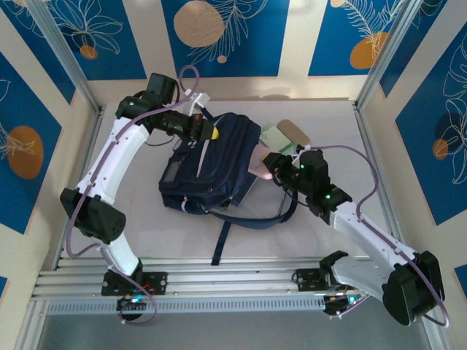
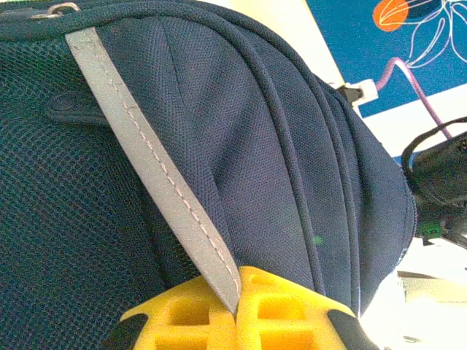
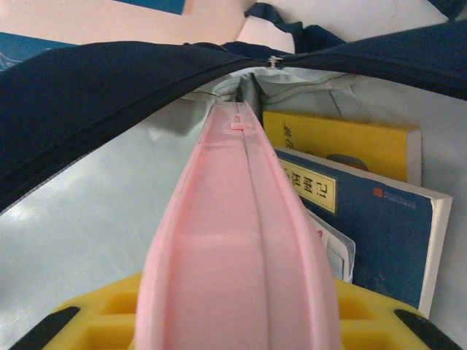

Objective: Pack the student bag

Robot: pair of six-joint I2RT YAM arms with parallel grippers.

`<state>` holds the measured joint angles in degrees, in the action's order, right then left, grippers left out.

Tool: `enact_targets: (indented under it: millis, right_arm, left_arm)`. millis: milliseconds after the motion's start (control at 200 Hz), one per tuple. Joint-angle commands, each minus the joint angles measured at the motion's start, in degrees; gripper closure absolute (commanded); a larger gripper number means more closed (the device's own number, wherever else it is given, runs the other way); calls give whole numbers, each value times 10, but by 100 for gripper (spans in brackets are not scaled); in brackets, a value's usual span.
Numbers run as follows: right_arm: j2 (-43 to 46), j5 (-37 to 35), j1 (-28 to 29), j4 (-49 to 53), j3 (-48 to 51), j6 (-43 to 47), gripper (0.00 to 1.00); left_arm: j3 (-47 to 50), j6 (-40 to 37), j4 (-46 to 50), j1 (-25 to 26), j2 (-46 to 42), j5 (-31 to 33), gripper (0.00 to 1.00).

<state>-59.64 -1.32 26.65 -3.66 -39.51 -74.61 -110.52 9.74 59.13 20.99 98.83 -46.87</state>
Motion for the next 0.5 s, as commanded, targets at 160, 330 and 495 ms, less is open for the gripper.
enact_targets:
  millis: [160,330,495]
  right_arm:
    - [-85,-18,20,-24,-69,-52,86]
    - [-180,-41,37,-49,-110,-123,87]
    - [-305,-56,63,-116,-176,-169,86]
  left_arm:
    - [-10,-8,-77,-7,-57,-100,100]
    - [-9,-11,-80,-8,-54,-113,100]
    - [-2,-14,-86,-7,-51,-125,100]
